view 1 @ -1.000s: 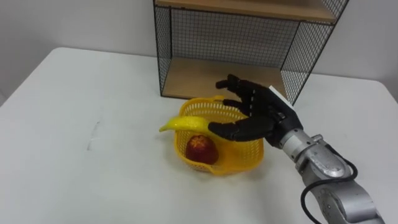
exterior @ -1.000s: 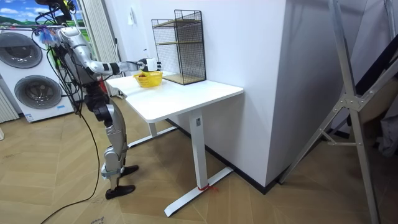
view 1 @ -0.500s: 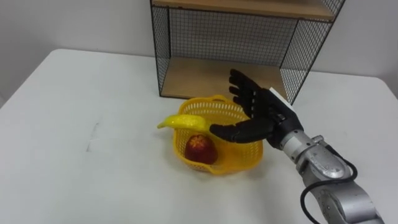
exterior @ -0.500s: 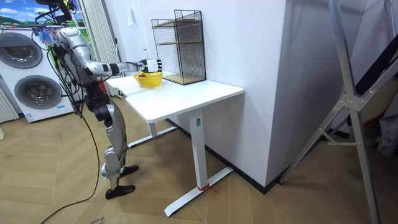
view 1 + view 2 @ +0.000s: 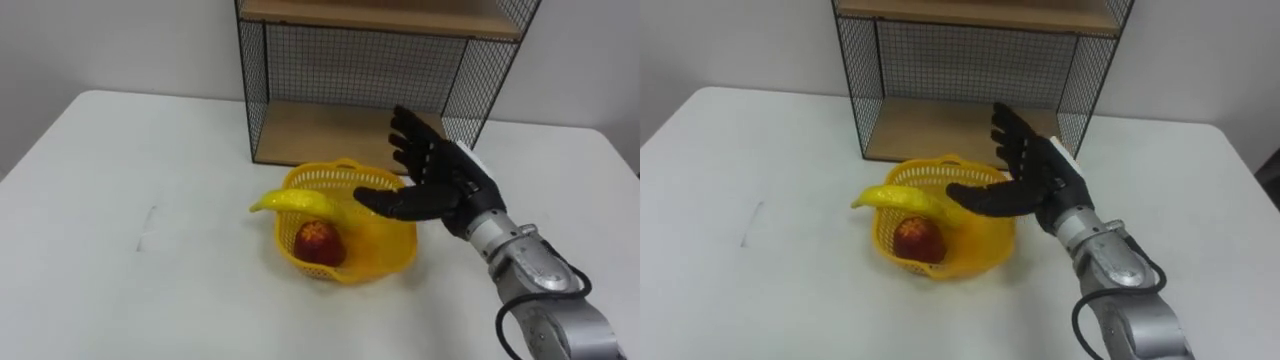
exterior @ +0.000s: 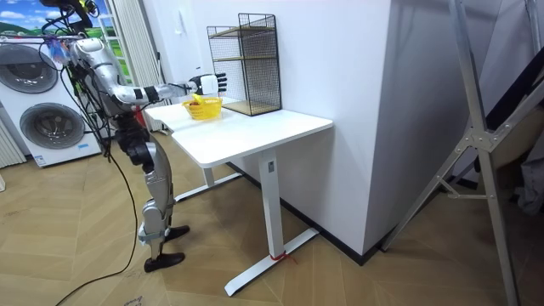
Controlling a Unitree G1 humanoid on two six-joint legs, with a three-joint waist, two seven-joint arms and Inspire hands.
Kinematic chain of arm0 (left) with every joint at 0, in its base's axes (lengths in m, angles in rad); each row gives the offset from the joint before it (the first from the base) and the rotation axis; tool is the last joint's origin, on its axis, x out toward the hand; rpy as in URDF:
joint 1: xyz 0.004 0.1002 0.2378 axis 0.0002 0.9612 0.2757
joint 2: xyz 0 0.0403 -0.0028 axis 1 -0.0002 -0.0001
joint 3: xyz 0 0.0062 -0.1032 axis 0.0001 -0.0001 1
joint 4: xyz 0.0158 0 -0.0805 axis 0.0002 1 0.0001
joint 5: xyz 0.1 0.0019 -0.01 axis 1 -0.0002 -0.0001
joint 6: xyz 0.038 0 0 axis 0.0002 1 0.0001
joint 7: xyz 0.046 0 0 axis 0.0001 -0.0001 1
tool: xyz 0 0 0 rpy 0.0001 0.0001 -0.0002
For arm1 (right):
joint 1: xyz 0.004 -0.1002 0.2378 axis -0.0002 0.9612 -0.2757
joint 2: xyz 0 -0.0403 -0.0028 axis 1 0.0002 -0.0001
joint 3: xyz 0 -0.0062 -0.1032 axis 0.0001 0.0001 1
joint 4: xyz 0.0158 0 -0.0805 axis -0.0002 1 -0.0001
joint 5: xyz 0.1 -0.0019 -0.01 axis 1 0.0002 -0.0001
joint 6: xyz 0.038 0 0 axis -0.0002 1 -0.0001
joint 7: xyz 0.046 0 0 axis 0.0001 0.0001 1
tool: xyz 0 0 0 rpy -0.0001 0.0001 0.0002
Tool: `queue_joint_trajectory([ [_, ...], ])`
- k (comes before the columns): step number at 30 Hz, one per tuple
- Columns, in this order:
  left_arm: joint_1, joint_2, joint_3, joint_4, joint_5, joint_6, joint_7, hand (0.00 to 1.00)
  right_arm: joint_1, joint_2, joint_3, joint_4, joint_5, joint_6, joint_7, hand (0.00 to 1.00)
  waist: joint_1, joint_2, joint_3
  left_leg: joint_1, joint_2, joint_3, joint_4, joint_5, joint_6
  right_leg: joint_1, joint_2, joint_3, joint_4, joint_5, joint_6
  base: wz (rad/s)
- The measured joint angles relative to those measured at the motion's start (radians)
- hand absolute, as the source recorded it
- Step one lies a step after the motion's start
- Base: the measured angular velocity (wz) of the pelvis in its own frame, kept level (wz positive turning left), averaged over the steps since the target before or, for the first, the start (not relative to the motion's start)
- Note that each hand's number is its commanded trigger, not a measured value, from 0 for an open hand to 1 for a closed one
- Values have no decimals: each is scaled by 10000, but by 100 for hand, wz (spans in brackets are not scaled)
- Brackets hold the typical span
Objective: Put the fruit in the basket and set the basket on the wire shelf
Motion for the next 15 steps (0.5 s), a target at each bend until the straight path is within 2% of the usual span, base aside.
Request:
queue_joint_trajectory([
  [2, 105, 3, 596, -1, -504, -34, 70, 0, 269, -12, -615, -575, 566, -3, -274, 0, 7, 74, -7, -39, -28, -46, 18, 9, 10, -17, -16, -23, -7, -7, 12, 6],
  [4, 339, 19, 1182, 0, -1605, -74, 420, 0, 371, -18, -1244, -947, 1509, -19, -507, 0, -107, 139, -1, -62, -38, -56, 52, 21, 17, -17, -20, -46, -29, -11, 17, 3],
  [7, 590, 32, 1626, -370, -2718, -73, 1062, 0, 729, -25, -1747, -1157, 1807, -96, -974, 0, -199, 184, -9, -113, -70, -78, 54, 52, 48, 9, -64, -155, -185, -30, 47, 9],
  [11, 598, 54, 2540, -971, -3910, -85, 1895, 0, 1138, -27, -1965, -1174, 1809, -72, -1445, 0, -188, 311, -23, -76, -123, -72, -23, 70, 69, -20, -68, -17, -183, -47, 85, -2],
  [13, 572, 79, 2969, -1677, -4467, -120, 2567, 0, 1365, -31, -2157, -1256, 1829, -72, -1687, 0, -175, 414, -49, 7, -150, -61, -68, 81, 86, 6, -96, -11, -179, -40, 106, -2],
  [15, 598, 97, 3172, -2278, -4896, -289, 3108, 0, 1474, -36, -2177, -1420, 1827, -72, -2001, 0, -143, 463, -48, 46, -154, -36, -149, 86, 80, 12, -102, 11, -135, -37, 106, -5],
])
